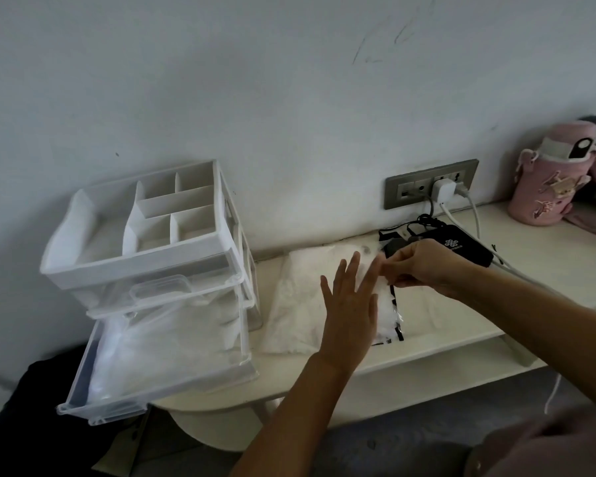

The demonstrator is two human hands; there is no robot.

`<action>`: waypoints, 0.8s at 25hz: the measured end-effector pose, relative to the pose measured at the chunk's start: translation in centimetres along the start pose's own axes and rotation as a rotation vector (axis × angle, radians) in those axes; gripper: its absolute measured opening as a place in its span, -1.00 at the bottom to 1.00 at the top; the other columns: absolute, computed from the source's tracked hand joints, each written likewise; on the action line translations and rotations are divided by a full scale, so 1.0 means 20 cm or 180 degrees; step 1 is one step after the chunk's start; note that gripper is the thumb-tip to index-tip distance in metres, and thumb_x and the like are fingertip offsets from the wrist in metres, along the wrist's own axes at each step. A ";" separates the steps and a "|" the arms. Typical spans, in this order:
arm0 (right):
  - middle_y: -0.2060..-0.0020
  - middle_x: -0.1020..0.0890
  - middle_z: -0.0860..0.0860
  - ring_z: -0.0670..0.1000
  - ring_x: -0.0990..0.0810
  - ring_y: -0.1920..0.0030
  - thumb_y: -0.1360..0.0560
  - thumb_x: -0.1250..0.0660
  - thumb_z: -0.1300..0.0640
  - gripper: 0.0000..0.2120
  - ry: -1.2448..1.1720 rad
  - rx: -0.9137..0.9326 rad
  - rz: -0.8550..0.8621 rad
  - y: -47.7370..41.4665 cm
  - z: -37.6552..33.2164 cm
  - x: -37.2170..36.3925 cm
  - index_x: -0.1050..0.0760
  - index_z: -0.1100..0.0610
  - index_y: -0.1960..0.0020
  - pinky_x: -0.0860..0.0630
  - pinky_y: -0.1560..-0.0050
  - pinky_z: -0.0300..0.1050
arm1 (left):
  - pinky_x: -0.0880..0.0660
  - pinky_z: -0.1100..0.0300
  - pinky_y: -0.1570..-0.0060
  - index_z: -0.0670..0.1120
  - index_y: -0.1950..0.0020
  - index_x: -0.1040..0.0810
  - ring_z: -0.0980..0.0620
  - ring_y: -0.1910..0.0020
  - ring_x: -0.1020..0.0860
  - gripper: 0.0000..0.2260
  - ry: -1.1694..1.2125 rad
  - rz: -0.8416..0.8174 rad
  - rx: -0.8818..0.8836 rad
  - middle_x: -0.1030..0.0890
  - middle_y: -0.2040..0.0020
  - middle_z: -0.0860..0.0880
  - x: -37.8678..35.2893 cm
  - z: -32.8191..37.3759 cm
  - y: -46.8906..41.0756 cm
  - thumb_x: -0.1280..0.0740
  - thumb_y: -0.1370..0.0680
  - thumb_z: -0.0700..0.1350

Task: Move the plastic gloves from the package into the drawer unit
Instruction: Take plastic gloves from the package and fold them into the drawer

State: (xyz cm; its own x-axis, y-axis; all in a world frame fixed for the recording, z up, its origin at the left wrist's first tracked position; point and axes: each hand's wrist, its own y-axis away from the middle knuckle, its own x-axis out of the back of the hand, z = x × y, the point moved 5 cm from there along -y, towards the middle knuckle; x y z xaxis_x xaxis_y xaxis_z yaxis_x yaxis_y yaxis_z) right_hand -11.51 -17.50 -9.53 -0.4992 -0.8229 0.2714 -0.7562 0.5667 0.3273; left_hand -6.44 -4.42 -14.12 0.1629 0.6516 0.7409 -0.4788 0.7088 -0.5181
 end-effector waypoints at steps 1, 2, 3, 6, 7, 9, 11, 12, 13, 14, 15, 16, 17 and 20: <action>0.28 -0.67 0.09 -0.03 -0.63 0.25 -0.40 -0.43 0.22 -0.94 -0.0011 -0.0030 -0.0041 0.00 0.00 0.00 -0.61 0.22 0.22 -0.55 0.25 -0.24 | 0.05 -0.14 -0.46 0.18 -0.52 0.01 -0.06 -0.53 -0.12 -0.41 0.0120 -0.0067 0.0082 -0.20 -0.53 -0.09 -0.01 0.00 -0.01 -0.13 -0.61 -0.25; 0.25 -0.68 0.10 -0.02 -0.65 0.22 -0.41 -0.41 0.22 -0.93 -0.0106 -0.0124 -0.0208 -0.01 0.01 0.00 -0.61 0.23 0.18 -0.56 0.21 -0.22 | -0.01 -0.08 -0.48 0.13 -0.54 -0.03 -0.02 -0.51 -0.18 -0.34 0.0263 -0.0145 0.0137 -0.26 -0.51 -0.07 -0.01 -0.01 -0.02 -0.17 -0.57 -0.36; 0.19 -0.69 0.12 0.00 -0.66 0.17 -0.43 -0.39 0.23 -0.92 -0.0254 -0.0248 -0.0442 0.00 0.02 -0.01 -0.61 0.24 0.13 -0.59 0.16 -0.19 | -0.11 -0.02 -0.49 0.04 -0.54 -0.11 0.01 -0.47 -0.27 -0.32 0.0417 -0.0188 0.0178 -0.33 -0.47 -0.06 -0.02 -0.03 -0.02 -0.20 -0.53 -0.44; 0.13 -0.69 0.15 0.02 -0.69 0.13 -0.46 -0.33 0.31 -0.88 -0.0499 -0.0475 -0.0857 0.00 0.03 -0.01 -0.60 0.29 0.03 -0.63 0.13 -0.19 | -0.26 0.31 -0.39 -0.09 -0.48 -0.31 0.01 -0.39 -0.40 -0.31 0.0636 -0.0099 0.0253 -0.41 -0.41 -0.03 -0.02 -0.07 -0.01 -0.21 -0.42 -0.57; 0.13 -0.69 0.16 0.02 -0.69 0.14 -0.46 -0.33 0.34 -0.88 -0.0437 -0.0460 -0.0867 0.00 0.03 0.01 -0.60 0.29 0.02 -0.63 0.14 -0.19 | -0.29 0.34 -0.36 -0.10 -0.47 -0.33 -0.01 -0.40 -0.39 -0.27 0.0561 -0.0047 0.0180 -0.40 -0.43 -0.01 -0.02 -0.08 0.00 -0.20 -0.37 -0.60; 0.12 -0.70 0.16 0.03 -0.69 0.13 -0.43 -0.36 0.35 -0.87 -0.0112 -0.0333 -0.0800 0.01 0.02 0.04 -0.61 0.28 0.04 -0.62 0.17 -0.22 | -0.46 0.20 -0.24 -0.10 -0.46 -0.32 -0.08 -0.41 -0.37 -0.20 0.0315 0.0052 -0.0119 -0.39 -0.43 -0.02 -0.01 -0.06 0.01 -0.19 -0.28 -0.62; 0.13 -0.70 0.15 0.02 -0.68 0.13 -0.41 -0.40 0.31 -0.87 0.0109 -0.0201 -0.0626 0.02 -0.01 0.07 -0.62 0.27 0.04 -0.61 0.21 -0.26 | -0.54 0.07 -0.15 -0.06 -0.44 -0.32 -0.13 -0.39 -0.39 -0.20 0.0158 0.0094 -0.0290 -0.42 -0.41 -0.04 0.00 -0.03 0.02 -0.16 -0.26 -0.59; 0.14 -0.70 0.14 0.02 -0.68 0.14 -0.40 -0.42 0.29 -0.87 0.0147 -0.0165 -0.0505 0.01 -0.01 0.09 -0.63 0.26 0.05 -0.61 0.22 -0.28 | -0.51 -0.01 -0.18 -0.06 -0.42 -0.35 -0.17 -0.38 -0.40 -0.21 0.0067 0.0062 -0.0372 -0.44 -0.40 -0.06 0.00 -0.02 0.02 -0.17 -0.25 -0.58; 0.16 -0.70 0.13 0.01 -0.68 0.16 -0.39 -0.43 0.27 -0.88 0.0193 -0.0137 -0.0379 0.01 -0.02 0.11 -0.63 0.25 0.07 -0.60 0.24 -0.29 | -0.45 -0.10 -0.22 -0.08 -0.37 -0.42 -0.21 -0.37 -0.40 -0.24 -0.0026 0.0031 -0.0456 -0.47 -0.38 -0.08 0.00 -0.02 0.03 -0.23 -0.25 -0.60; 0.19 -0.70 0.12 0.00 -0.67 0.19 -0.38 -0.45 0.25 -0.88 0.0301 -0.0098 -0.0257 0.00 -0.02 0.12 -0.64 0.24 0.09 -0.60 0.26 -0.30 | -0.39 -0.18 -0.24 -0.12 -0.30 -0.50 -0.26 -0.36 -0.40 -0.30 -0.0121 -0.0017 -0.0538 -0.49 -0.35 -0.11 -0.02 -0.02 0.03 -0.32 -0.24 -0.60; 0.21 -0.70 0.10 -0.01 -0.67 0.21 -0.37 -0.46 0.23 -0.88 0.0460 -0.0058 -0.0155 -0.01 -0.02 0.14 -0.64 0.24 0.10 -0.59 0.28 -0.31 | -0.33 -0.25 -0.24 -0.15 -0.22 -0.57 -0.30 -0.35 -0.40 -0.37 -0.0225 -0.0078 -0.0556 -0.52 -0.32 -0.13 -0.03 -0.03 0.04 -0.39 -0.21 -0.58; 0.23 -0.70 0.10 -0.01 -0.67 0.22 -0.37 -0.47 0.22 -0.88 0.0603 -0.0021 -0.0074 -0.01 -0.02 0.15 -0.64 0.23 0.12 -0.59 0.29 -0.32 | -0.30 -0.29 -0.23 -0.17 -0.15 -0.61 -0.33 -0.33 -0.41 -0.41 -0.0341 -0.0143 -0.0505 -0.54 -0.29 -0.14 -0.05 -0.05 0.04 -0.44 -0.18 -0.57; 0.25 -0.69 0.10 -0.02 -0.66 0.24 -0.36 -0.47 0.23 -0.89 0.0680 -0.0003 -0.0013 -0.01 -0.02 0.16 -0.64 0.24 0.13 -0.58 0.30 -0.33 | -0.29 -0.32 -0.21 -0.18 -0.12 -0.63 -0.33 -0.31 -0.44 -0.42 -0.0441 -0.0224 -0.0424 -0.57 -0.26 -0.14 -0.06 -0.07 0.04 -0.45 -0.16 -0.56; 0.29 -0.68 0.06 -0.08 -0.62 0.32 -0.37 -0.47 0.29 -0.92 0.1042 0.0230 0.0204 0.00 -0.06 0.22 -0.65 0.24 0.14 -0.53 0.35 -0.39 | -0.16 -0.31 -0.39 -0.13 -0.23 -0.56 -0.17 -0.38 -0.40 -0.45 -0.0545 -0.0713 -0.0056 -0.52 -0.32 -0.08 -0.06 -0.06 0.03 -0.39 -0.30 -0.51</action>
State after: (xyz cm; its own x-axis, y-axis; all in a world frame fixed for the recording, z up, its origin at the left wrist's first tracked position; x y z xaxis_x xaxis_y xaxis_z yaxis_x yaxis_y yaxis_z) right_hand -13.24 -21.07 -7.25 -0.3933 -0.7219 0.5693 -0.7615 0.6028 0.2383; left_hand -5.78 -4.52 -15.88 0.1141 0.4239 0.8985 -0.4320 0.8356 -0.3394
